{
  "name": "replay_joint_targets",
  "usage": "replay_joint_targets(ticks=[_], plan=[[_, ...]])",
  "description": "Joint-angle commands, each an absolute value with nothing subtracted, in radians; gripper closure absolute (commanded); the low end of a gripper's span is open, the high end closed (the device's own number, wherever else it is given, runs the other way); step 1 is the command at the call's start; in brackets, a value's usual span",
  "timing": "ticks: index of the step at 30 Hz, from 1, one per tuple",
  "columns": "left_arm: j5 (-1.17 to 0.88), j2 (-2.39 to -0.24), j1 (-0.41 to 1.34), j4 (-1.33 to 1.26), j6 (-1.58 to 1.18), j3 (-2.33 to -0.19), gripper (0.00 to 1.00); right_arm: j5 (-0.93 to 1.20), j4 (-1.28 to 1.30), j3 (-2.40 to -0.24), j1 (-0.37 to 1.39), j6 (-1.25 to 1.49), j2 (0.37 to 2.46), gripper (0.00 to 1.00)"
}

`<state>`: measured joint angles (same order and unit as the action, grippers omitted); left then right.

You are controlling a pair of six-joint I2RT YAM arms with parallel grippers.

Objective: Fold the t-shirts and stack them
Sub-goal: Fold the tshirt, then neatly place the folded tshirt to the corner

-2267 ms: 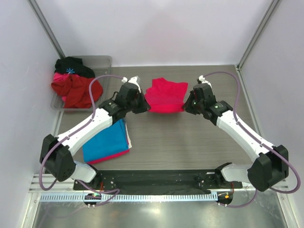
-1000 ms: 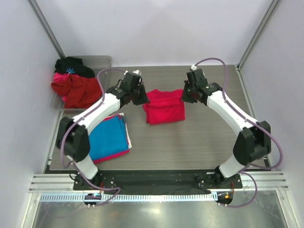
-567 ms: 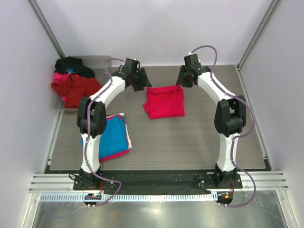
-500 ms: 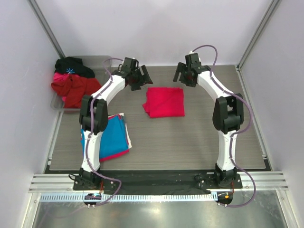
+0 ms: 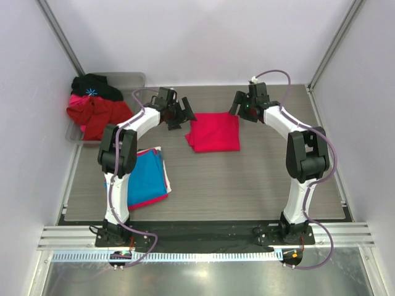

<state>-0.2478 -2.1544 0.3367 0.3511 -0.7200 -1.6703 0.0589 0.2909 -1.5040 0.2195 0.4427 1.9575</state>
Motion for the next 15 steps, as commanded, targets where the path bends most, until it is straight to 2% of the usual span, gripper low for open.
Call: replay_joint_targets(ticks=[1,4,7,11,15], plan=[[-0.287,-2.076,0.350,0.267,-0.704,-1.626,0.11,0.112,0.189,-1.465,0.207,0.437,1.925,0.21],[-0.269,-2.069,0.356,0.253,-0.687,-1.603,0.05,0.129,0.184,-1.453,0.207,0.437,1.942,0.11],[-0.252,-2.110,0.359,0.267,-0.672,-1.643,0.03,0.104,0.184,-1.460,0.207,0.443,1.973,0.11],[-0.239,-2.183,0.357,0.316,-0.681,-1.709,0.07,0.106,0.186,-1.480,0.195,0.452,2.028,0.16],[-0.215,-2.243,0.362,0.340,-0.681,-1.772,0.13,0.127,0.202,-1.543,0.192,0.440,2.101,0.26]])
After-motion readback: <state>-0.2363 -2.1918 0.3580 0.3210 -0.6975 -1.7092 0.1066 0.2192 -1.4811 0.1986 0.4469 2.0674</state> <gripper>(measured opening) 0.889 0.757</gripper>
